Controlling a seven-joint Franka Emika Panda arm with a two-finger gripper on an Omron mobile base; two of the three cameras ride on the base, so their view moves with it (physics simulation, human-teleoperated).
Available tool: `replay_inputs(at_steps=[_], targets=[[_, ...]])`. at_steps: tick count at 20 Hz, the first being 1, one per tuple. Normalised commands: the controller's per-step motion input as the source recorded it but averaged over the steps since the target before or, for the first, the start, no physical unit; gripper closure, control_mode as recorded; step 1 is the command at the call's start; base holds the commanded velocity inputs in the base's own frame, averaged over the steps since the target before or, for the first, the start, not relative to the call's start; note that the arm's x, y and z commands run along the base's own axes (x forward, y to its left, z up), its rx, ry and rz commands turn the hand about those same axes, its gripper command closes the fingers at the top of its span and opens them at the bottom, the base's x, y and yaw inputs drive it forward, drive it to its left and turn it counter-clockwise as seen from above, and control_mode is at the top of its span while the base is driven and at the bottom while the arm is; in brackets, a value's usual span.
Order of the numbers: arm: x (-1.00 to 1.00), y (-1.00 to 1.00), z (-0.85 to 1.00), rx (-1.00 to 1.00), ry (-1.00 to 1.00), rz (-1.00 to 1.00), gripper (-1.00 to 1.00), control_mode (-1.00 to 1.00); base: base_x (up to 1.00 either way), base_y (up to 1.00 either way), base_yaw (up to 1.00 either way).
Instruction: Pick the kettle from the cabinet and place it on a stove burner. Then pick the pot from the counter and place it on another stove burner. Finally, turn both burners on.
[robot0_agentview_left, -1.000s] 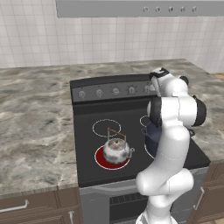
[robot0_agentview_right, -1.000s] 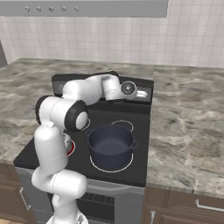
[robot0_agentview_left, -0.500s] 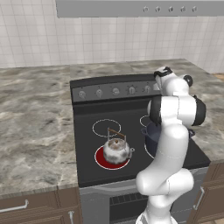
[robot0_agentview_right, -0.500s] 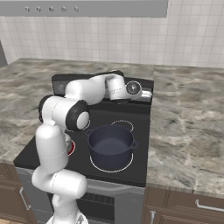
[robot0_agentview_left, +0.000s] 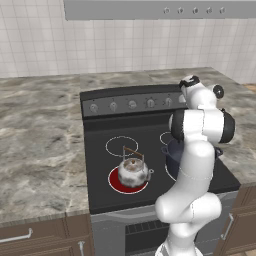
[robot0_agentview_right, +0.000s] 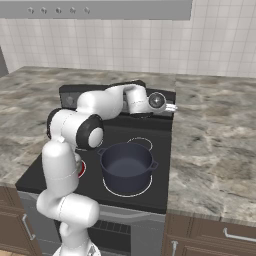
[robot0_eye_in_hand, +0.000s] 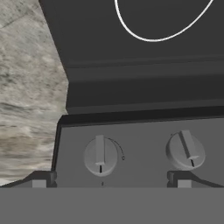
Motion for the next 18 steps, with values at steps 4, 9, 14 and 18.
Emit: replay_inputs(at_steps=[4, 9, 14, 18], targets=[[0.0, -0.08, 0.0, 0.0, 0.0, 0.0, -1.0, -1.0, 0.0, 0.0, 0.0], [0.0, -0.02, 0.0, 0.0, 0.0, 0.0, -1.0, -1.0, 0.0, 0.0, 0.0], [-0.05, 0.0, 0.0, 0.0, 0.0, 0.0, -1.0, -1.0, 0.0, 0.0, 0.0], [-0.09, 0.0, 0.0, 0.0, -0.02, 0.0, -1.0, -1.0, 0.0, 0.0, 0.0]])
